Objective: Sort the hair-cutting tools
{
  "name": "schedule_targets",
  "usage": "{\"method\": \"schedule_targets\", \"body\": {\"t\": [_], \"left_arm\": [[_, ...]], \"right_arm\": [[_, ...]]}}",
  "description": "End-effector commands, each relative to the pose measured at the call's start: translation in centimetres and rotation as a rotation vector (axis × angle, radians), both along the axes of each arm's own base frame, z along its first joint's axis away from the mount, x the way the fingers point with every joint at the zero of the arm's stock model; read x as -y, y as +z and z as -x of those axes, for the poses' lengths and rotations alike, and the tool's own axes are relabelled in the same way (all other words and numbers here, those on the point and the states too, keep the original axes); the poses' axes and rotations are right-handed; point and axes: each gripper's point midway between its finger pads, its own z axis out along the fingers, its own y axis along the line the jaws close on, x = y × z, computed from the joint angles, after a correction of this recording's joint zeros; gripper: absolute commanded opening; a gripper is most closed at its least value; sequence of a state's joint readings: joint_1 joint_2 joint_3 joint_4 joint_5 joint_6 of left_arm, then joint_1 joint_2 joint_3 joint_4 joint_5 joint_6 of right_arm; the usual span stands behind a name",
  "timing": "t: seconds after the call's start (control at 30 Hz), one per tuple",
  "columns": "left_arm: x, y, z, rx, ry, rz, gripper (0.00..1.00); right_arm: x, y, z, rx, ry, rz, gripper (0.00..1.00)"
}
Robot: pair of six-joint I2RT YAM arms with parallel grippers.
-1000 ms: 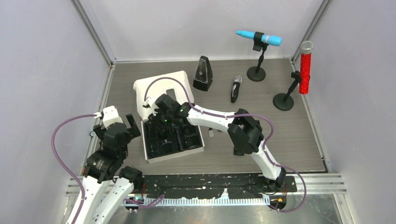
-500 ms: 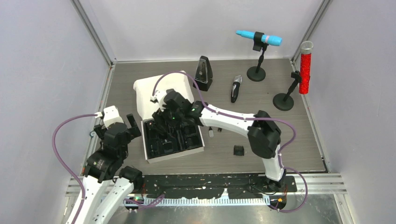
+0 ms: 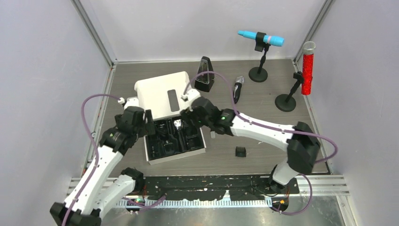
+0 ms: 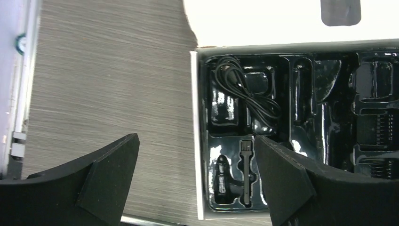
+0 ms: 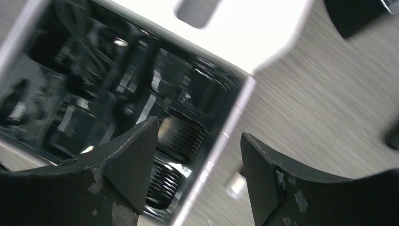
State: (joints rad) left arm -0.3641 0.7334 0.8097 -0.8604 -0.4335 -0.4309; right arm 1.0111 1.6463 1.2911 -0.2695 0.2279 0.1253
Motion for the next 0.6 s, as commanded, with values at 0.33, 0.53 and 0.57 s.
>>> {"method": "schedule_targets", "body": {"t": [0.33, 0.53, 0.57], "left_arm": [[4.1, -2.2, -5.8, -0.049, 0.141, 0.208, 0.62], [4.2, -4.6, -6.8, -0.078, 0.229, 0.223, 0.45], [4.1, -5.1, -6.9, -0.086, 0.242, 0.217, 0.44]], "right_arm": [[17.4, 1.1, 1.3, 0.112, -0.395, -0.146, 0.76], [20.4, 0.7, 2.3, 0.153, -0.448, -0.163, 0.78], [20.9, 0.9, 2.4, 0.164, -0.455, -0.169, 0.78]]}}
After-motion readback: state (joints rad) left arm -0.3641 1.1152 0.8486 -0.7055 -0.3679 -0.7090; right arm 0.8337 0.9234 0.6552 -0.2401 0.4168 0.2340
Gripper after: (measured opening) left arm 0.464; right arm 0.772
